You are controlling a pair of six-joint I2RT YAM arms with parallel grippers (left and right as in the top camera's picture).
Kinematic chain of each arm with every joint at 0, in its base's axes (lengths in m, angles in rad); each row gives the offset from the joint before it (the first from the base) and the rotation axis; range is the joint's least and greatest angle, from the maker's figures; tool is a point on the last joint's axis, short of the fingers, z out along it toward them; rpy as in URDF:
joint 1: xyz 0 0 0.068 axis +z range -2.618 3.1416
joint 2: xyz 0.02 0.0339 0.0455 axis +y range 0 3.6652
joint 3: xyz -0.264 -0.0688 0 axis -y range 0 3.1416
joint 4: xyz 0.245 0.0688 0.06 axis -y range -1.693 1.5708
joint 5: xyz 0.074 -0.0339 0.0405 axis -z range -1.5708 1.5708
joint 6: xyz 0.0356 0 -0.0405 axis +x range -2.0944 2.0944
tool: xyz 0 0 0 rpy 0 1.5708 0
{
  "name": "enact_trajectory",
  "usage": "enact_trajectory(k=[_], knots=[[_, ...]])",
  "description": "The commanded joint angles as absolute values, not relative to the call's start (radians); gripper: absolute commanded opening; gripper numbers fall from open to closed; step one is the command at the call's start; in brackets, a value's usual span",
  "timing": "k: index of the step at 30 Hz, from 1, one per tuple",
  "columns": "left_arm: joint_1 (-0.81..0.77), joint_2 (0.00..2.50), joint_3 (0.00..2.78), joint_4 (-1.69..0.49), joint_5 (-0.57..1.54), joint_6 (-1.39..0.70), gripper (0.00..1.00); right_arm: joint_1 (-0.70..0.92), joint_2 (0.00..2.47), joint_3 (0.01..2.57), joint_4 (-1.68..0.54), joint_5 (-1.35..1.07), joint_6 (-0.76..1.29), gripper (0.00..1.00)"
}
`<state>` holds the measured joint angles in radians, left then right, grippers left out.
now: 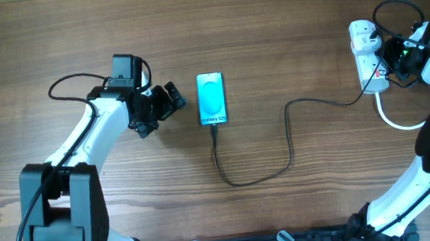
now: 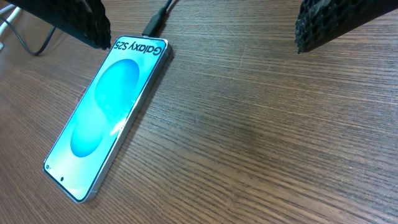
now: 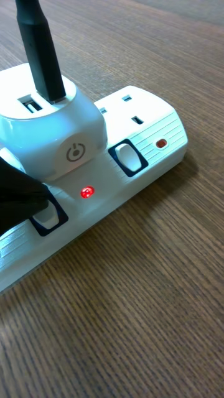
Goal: Plug charger to phone and switch on socket
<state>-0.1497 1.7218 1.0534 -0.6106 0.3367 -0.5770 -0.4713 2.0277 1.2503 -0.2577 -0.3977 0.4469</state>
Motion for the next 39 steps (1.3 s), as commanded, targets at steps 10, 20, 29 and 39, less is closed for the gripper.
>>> enact_trajectory(k=[10, 20, 29, 39], knots=[[-0.154, 1.705, 1.048, -0.612, 0.32, -0.557, 1.0, -0.47, 2.037, 1.212, -0.397, -0.368, 0.501, 0.04], [-0.154, 1.705, 1.048, -0.611, 0.321, -0.557, 1.0, -0.587, 1.713, 1.212, -0.527, -0.299, 0.444, 0.04], [-0.155, 1.699, 1.048, -0.641, 0.348, -0.553, 1.0, -0.526, 1.405, 1.212, -0.648, -0.296, 0.389, 0.05], [-0.155, 1.6, 1.048, -0.725, 0.405, -0.442, 1.0, -0.269, 1.154, 1.212, -0.756, -0.314, 0.313, 0.04]])
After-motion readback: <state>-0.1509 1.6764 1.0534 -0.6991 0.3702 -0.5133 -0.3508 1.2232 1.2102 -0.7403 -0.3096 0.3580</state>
